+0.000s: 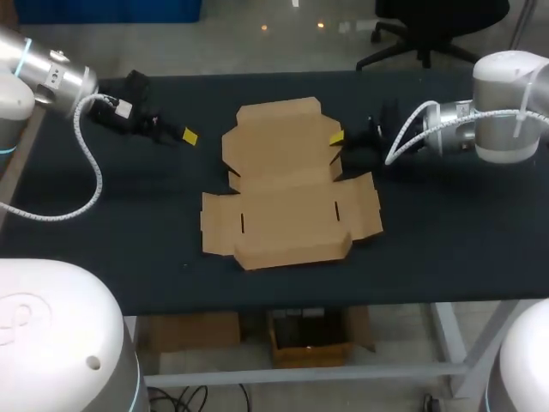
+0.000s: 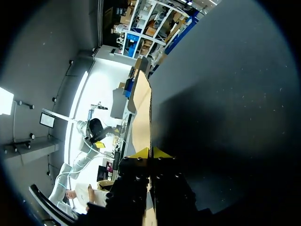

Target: Assemble the packaging by folding the flat box into shape, placing the metal phone stand inside, and closing the box properly

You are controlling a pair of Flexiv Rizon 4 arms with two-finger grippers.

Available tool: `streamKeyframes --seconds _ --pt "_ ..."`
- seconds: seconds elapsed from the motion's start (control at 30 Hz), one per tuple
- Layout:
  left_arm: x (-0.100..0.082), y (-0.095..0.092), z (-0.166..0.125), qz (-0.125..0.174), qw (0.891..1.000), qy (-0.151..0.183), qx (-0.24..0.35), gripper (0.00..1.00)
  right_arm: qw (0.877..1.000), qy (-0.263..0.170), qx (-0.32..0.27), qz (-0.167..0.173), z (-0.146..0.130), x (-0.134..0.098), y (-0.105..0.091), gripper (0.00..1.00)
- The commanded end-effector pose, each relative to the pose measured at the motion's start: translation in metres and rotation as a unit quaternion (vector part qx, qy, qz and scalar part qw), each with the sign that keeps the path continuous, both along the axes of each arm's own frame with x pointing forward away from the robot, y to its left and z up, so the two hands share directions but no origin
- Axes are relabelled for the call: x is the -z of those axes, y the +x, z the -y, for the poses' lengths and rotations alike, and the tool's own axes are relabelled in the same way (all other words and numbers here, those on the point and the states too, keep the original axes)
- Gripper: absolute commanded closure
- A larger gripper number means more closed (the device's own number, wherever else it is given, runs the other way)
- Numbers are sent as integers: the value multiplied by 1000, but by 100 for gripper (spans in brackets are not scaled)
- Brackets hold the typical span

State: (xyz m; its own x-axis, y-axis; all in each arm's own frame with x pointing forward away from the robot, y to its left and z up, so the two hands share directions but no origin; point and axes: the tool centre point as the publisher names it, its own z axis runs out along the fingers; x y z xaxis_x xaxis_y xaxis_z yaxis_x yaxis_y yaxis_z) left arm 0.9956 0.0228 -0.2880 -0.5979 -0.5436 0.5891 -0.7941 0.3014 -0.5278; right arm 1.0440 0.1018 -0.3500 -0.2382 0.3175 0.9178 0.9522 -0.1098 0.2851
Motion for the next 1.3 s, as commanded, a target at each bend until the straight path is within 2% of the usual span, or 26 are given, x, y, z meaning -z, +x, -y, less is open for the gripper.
streamKeyframes --seconds 0.03,0.37,0.67,0.87,1.13,1.17,1.2,1.3 --pt "3 5 8 25 1000 -7 3 0 1000 15 -8 14 4 -3 3 100" --pt "7 23 17 80 996 -31 3 0 997 37 -15 64 5 -22 -2 100" --pt "16 37 28 115 989 -89 12 0 993 60 -18 103 1 -28 -3 100" --pt "15 44 41 131 984 -119 18 0 991 64 -16 112 -1 -31 -2 100" --pt "7 46 57 147 979 -135 36 0 990 65 -14 125 -4 -35 -2 100" --pt "6 46 58 149 979 -138 38 6 990 66 -14 126 -4 -35 -1 100" --pt "6 46 60 149 978 -139 40 17 990 66 -14 127 -4 -35 -1 100" --pt "5 47 65 151 977 -144 46 22 989 69 -14 130 -5 -36 -1 100"
